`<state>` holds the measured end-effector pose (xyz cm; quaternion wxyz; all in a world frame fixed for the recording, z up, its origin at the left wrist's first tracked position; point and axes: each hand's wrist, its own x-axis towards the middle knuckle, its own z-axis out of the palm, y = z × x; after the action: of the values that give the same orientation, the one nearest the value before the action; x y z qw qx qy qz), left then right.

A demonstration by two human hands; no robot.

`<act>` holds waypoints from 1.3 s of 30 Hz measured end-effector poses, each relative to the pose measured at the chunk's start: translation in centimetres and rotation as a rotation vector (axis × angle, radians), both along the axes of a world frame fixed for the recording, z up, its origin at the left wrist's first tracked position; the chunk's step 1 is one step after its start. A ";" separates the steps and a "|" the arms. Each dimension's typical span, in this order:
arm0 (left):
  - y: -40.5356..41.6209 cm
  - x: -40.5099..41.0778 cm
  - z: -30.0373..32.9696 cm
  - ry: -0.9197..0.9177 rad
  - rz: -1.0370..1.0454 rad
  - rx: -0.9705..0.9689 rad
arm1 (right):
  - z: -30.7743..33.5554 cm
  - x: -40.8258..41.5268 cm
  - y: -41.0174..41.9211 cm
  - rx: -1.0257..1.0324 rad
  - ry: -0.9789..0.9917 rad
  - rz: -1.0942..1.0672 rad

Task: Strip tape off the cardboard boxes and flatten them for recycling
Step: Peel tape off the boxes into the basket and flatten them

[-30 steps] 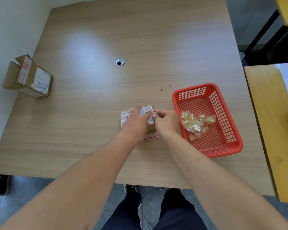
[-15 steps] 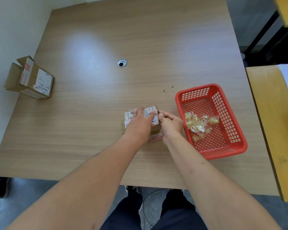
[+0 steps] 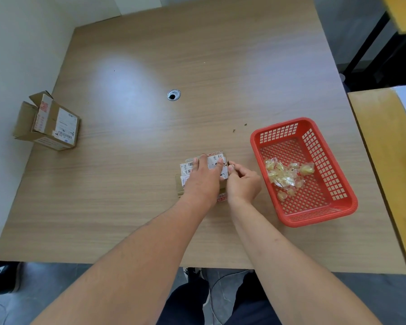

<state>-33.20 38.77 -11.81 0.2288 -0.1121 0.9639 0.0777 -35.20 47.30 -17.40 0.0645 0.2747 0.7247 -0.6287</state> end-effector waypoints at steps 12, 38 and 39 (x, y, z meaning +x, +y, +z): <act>-2.3 -0.1 0.2 0.061 -0.095 0.070 | 0.0 1.3 0.8 -0.469 -0.197 -0.189; -2.3 -0.6 0.1 0.012 0.009 0.154 | 0.8 -1.0 4.5 -0.464 -0.160 0.393; -2.3 -0.7 0.1 0.006 0.007 0.154 | 1.0 -1.2 4.5 -0.431 -0.160 0.377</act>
<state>-33.85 36.44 -11.70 0.2335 -0.0971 0.9554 0.1525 -36.36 51.76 -16.39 0.2940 0.1641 0.6051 -0.7214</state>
